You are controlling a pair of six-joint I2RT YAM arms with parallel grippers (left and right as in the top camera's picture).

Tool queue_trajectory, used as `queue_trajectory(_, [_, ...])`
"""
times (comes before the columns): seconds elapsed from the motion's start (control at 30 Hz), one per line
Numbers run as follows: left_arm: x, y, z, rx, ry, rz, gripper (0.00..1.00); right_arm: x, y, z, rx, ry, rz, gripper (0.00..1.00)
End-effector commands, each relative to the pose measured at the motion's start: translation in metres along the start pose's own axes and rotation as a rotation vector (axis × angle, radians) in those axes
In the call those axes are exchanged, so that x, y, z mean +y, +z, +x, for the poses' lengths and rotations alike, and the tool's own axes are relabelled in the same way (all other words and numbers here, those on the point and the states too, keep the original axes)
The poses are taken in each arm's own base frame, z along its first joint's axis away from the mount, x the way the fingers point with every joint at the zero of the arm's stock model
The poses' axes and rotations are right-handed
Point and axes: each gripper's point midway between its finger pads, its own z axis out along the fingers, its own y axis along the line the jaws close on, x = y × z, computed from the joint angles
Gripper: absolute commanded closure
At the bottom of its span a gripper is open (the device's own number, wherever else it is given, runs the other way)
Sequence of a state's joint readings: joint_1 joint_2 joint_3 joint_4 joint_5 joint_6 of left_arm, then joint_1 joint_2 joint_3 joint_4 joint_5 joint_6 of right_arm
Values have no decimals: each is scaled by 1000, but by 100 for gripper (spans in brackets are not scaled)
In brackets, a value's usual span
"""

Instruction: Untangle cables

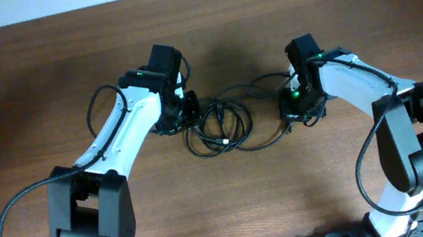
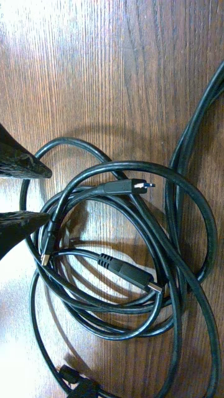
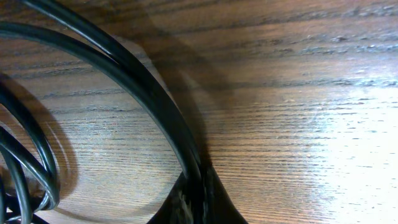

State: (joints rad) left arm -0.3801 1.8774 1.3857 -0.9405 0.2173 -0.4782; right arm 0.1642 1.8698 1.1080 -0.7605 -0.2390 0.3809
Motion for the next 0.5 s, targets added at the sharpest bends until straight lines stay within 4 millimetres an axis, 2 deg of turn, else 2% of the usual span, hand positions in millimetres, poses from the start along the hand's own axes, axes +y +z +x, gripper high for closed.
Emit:
queue_trajectory(0.0, [-2, -4, 1, -6, 18, 3, 74, -18, 9, 7, 24, 10, 70, 96])
queue_trajectory(0.07, [0, -1, 4, 3, 16, -2, 65, -18, 9, 7, 23, 10, 70, 96])
queue_trajectory(0.27, [10, 26, 22, 33, 18, -6, 61, -18, 9, 7, 23, 10, 70, 96])
queue_trajectory(0.47, [-10, 50, 31, -9, 96, 29, 63, -18, 9, 7, 25, 10, 70, 96])
